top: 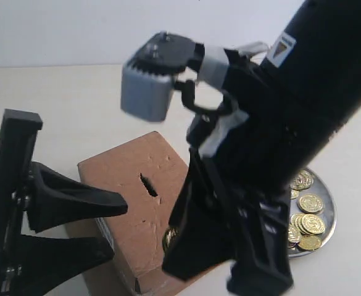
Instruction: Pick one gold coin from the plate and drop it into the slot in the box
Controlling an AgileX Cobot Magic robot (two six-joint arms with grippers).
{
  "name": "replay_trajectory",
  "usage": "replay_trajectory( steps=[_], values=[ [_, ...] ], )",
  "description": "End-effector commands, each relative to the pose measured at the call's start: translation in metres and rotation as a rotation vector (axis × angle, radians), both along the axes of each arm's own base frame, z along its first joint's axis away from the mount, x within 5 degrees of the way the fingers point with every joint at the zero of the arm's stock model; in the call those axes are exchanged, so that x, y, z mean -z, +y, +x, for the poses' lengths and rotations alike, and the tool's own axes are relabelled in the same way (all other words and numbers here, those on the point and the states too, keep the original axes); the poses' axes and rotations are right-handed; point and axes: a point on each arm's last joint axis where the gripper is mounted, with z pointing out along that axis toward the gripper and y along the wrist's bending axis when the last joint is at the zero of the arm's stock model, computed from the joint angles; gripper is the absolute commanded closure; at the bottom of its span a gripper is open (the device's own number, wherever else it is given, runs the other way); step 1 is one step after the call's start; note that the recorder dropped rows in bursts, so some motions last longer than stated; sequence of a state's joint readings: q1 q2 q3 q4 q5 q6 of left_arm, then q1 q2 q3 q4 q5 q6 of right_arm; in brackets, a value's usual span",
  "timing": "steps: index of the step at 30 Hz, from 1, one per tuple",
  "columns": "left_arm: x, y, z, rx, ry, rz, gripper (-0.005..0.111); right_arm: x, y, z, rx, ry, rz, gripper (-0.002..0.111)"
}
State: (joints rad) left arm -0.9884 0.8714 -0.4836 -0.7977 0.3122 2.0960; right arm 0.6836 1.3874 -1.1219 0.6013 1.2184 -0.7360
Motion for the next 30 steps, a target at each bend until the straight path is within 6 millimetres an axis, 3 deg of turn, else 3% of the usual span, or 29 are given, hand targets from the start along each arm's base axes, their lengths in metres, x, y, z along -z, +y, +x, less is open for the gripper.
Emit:
replay_trajectory(
  steps=[1,9,13,26,30],
  values=[
    [-0.011,0.004,-0.013,0.09,-0.117,-0.012,0.062,-0.001,0.004,-0.025,-0.113,-0.02,0.022,0.074],
    [-0.013,-0.001,-0.034,0.245,-0.207,-0.012,0.062,-0.003,0.008,-0.03,-0.142,-0.007,0.059,0.074],
    [-0.013,-0.008,-0.036,0.27,-0.282,-0.017,0.062,-0.002,0.01,-0.029,-0.141,0.0,0.055,0.074],
    [-0.003,-0.022,-0.033,0.276,-0.284,0.02,0.062,0.011,0.018,-0.023,-0.14,0.052,0.04,0.074],
    [0.0,-0.025,-0.033,0.278,-0.277,0.034,0.068,0.009,0.019,-0.024,-0.146,0.059,0.06,0.074]
  ],
)
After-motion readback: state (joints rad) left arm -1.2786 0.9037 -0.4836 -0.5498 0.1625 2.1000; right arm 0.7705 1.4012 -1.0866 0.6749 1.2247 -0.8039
